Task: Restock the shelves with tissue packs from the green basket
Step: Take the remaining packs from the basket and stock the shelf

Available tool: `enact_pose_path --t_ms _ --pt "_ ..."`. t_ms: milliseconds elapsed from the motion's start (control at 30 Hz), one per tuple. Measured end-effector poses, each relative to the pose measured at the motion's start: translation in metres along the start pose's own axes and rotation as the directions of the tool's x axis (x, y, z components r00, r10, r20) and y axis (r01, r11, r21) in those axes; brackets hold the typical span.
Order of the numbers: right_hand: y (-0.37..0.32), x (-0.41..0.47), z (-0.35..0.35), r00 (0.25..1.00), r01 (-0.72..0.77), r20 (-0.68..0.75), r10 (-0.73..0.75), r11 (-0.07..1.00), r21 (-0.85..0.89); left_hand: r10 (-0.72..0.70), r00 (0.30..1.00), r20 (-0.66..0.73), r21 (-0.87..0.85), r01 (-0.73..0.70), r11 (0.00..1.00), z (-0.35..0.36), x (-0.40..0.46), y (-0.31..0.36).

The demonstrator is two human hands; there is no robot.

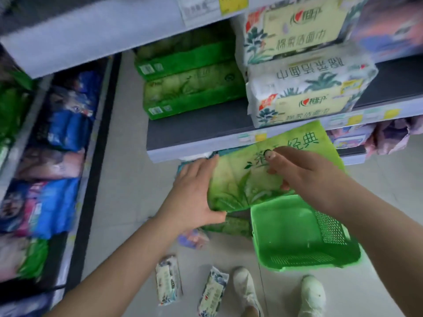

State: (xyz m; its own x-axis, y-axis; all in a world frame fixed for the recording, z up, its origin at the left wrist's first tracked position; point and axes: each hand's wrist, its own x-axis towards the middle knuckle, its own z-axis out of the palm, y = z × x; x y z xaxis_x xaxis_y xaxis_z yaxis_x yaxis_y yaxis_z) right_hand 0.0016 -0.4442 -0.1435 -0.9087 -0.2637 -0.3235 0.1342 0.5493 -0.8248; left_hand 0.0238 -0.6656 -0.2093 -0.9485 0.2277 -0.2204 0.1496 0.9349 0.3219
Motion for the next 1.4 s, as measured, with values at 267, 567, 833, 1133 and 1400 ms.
enact_pose_path --t_ms 267,567,833,1133,1400 --pt "-0.032 0.021 0.007 0.976 0.150 -0.120 -0.183 0.958 -0.243 -0.040 0.988 -0.147 0.163 0.064 0.984 -0.080 0.007 -0.081" --pt "-0.029 0.045 0.013 0.974 0.149 -0.133 -0.185 0.959 -0.239 -0.117 0.977 -0.178 0.198 0.152 0.968 -0.137 0.057 -0.128" --pt "-0.022 0.066 0.013 0.982 0.110 -0.123 -0.142 0.966 -0.234 -0.188 0.970 -0.153 0.167 0.213 0.963 -0.142 0.129 -0.137" --pt "-0.024 0.097 0.012 0.978 0.104 -0.152 -0.145 0.963 -0.250 -0.133 0.991 -0.007 0.155 0.133 0.979 -0.153 0.187 -0.130" --pt "-0.040 0.136 0.009 0.963 0.130 -0.169 -0.207 0.915 -0.383 -0.088 0.995 -0.045 0.196 0.096 0.976 -0.152 0.188 -0.126"
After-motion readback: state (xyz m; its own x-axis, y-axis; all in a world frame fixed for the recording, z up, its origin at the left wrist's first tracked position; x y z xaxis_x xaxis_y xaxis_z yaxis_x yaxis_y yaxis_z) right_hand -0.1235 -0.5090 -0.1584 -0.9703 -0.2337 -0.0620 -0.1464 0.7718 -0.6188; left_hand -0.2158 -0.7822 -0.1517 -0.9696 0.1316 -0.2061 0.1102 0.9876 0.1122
